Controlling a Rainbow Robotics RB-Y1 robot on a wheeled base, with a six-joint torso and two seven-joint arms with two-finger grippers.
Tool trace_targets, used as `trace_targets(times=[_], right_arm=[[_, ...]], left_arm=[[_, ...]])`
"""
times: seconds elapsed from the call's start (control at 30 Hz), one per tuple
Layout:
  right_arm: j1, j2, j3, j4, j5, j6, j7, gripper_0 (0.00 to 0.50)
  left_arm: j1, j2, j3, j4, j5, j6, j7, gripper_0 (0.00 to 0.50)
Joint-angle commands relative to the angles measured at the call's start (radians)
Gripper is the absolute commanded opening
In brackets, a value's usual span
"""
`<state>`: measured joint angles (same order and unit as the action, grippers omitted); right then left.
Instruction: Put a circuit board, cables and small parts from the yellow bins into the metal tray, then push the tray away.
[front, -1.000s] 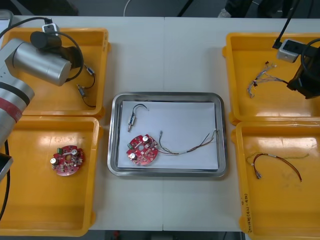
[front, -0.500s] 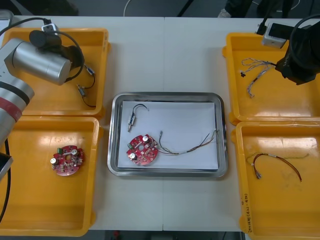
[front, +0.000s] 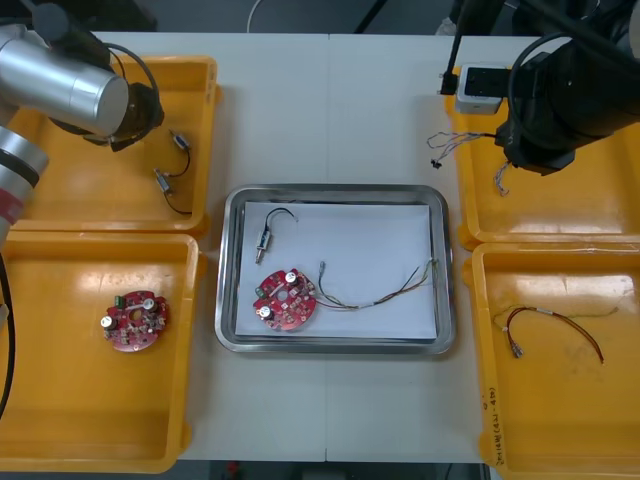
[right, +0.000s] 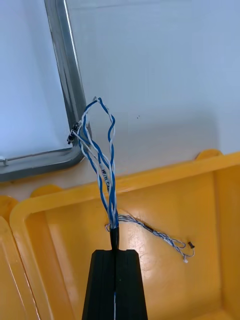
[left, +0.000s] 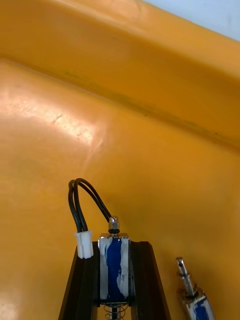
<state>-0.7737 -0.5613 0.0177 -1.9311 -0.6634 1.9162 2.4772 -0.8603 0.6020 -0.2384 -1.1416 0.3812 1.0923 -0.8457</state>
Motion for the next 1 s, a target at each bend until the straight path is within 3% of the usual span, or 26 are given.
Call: trace_targets(times=[0.03, 0.43, 0.63, 0.87, 1.0], right_arm=[[-0.079, 0.023, 0.065, -0.031, -0.01, 0.004, -0.055, 0.0], [-0.118, 0.11, 0.232, -0.028, 0.03, 0.004, -0.103, 0.0], [-0.114, 0.159, 0.315, 0.069, 0.028, 0.004, -0.118, 0.0], [-0.058, 0.167, 0.398, 0.144, 0.044, 0.004, -0.123, 0.0], [-0.026, 0.169, 0.432, 0.144, 0.08, -0.056, -0.124, 0.0]], left_arm=[[-0.037, 0.068, 0.051, -0.087, 0.045, 0.086, 0.03, 0.001], [0.006, 0.101, 0.097, -0.28, 0.113, 0.337, 0.008, 0.001], [0.046, 0.102, 0.126, -0.417, 0.151, 0.457, 0.008, 0.002], [0.09, 0.101, 0.156, -0.538, 0.186, 0.535, 0.011, 0.002], [0.116, 0.101, 0.163, -0.596, 0.206, 0.569, 0.014, 0.0]])
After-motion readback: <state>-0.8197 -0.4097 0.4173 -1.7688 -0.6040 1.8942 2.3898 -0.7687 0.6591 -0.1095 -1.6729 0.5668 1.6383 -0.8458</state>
